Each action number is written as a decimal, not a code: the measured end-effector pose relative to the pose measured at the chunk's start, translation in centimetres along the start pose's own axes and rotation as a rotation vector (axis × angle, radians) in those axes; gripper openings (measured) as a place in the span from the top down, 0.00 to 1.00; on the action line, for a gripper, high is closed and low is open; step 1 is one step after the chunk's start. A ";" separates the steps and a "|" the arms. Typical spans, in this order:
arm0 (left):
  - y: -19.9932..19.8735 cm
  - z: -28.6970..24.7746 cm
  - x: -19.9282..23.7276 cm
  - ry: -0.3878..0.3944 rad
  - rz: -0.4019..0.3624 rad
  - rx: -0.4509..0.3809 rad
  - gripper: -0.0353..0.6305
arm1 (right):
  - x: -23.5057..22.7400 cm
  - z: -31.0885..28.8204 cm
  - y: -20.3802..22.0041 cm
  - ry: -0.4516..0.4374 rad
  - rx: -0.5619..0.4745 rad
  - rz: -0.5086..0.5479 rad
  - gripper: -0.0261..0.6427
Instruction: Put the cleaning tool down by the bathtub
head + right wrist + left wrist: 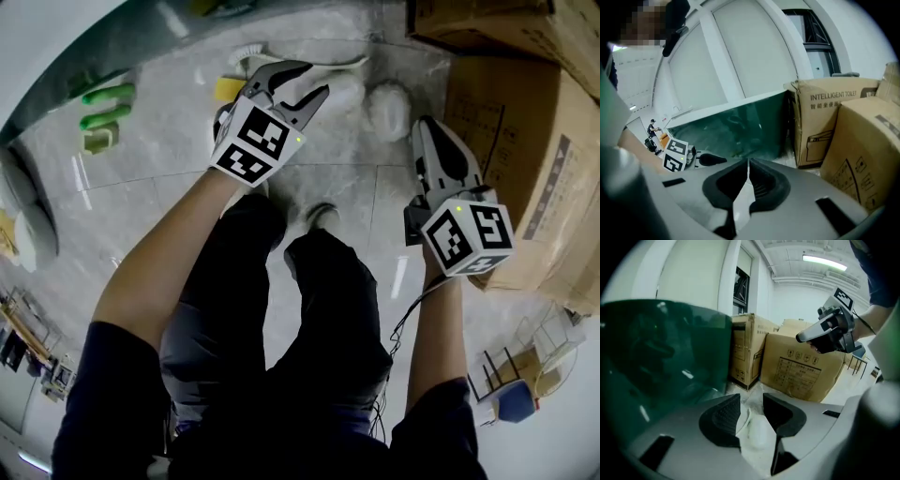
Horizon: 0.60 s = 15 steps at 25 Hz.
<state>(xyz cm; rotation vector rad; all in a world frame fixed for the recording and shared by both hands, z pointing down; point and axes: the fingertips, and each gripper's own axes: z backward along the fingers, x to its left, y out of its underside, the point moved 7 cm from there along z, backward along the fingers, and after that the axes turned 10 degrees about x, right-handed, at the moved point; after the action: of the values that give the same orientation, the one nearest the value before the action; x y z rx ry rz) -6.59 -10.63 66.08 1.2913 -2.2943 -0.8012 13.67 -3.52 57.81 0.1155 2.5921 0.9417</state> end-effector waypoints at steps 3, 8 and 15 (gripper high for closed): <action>-2.9 4.6 -0.3 -0.013 -0.001 -0.014 0.69 | 2.2 3.4 -3.7 -0.011 -0.021 0.020 0.94; -8.8 12.0 -0.6 -0.047 -0.010 -0.049 0.69 | 4.8 9.5 -9.3 -0.018 -0.050 0.050 0.94; -17.5 22.9 -2.1 -0.087 -0.002 -0.143 0.69 | 8.4 17.6 -16.5 -0.035 -0.106 0.079 0.93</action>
<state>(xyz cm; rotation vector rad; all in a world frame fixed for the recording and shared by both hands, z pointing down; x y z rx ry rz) -7.56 -9.47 37.24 1.2174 -2.2562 -1.0213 13.35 -3.97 32.24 0.2046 2.5161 1.0934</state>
